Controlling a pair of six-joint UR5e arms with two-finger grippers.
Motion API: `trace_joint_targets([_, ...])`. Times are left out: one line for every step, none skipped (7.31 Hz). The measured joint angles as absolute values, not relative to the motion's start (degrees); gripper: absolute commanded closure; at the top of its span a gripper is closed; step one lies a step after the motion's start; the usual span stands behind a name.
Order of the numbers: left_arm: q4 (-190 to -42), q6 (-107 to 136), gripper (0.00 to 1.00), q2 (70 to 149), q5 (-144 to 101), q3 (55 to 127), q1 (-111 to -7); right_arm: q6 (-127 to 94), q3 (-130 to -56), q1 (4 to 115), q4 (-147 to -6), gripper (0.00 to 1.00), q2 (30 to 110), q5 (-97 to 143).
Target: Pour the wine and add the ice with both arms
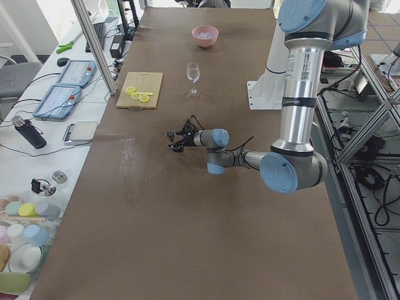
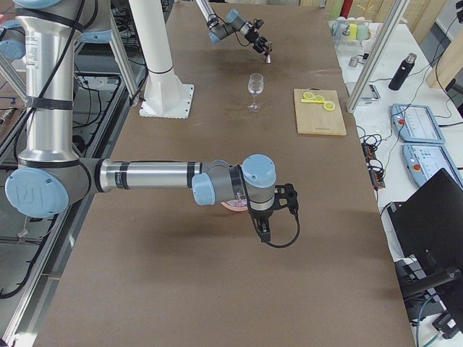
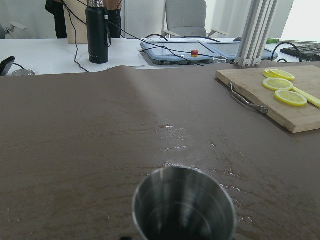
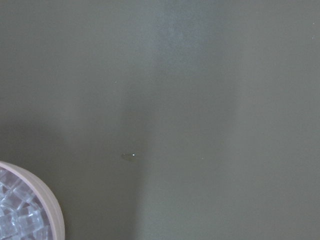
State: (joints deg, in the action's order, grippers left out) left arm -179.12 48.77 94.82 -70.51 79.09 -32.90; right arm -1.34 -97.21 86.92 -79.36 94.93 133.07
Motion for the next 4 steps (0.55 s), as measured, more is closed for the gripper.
trace_joint_targets([-179.8, 47.6, 0.02, 94.7, -70.5, 79.1, -32.9, -1.3, -97.2, 86.9, -79.4, 0.00, 94.9, 133.1])
trace_joint_targets([-180.3, 47.0, 0.02, 94.4, -70.6, 79.2, -32.9, -1.3, -97.2, 86.9, -79.4, 0.00, 95.0, 133.1])
trace_joint_targets([-180.9, 46.7, 0.02, 94.2, -70.7, 79.2, -32.9, -1.3, -97.2, 86.9, -79.4, 0.00, 95.0, 133.1])
trace_joint_targets([-181.8, 46.6, 0.02, 93.8, -71.0, 79.3, -32.9, -1.3, -97.2, 86.9, -79.4, 0.00, 95.0, 133.1])
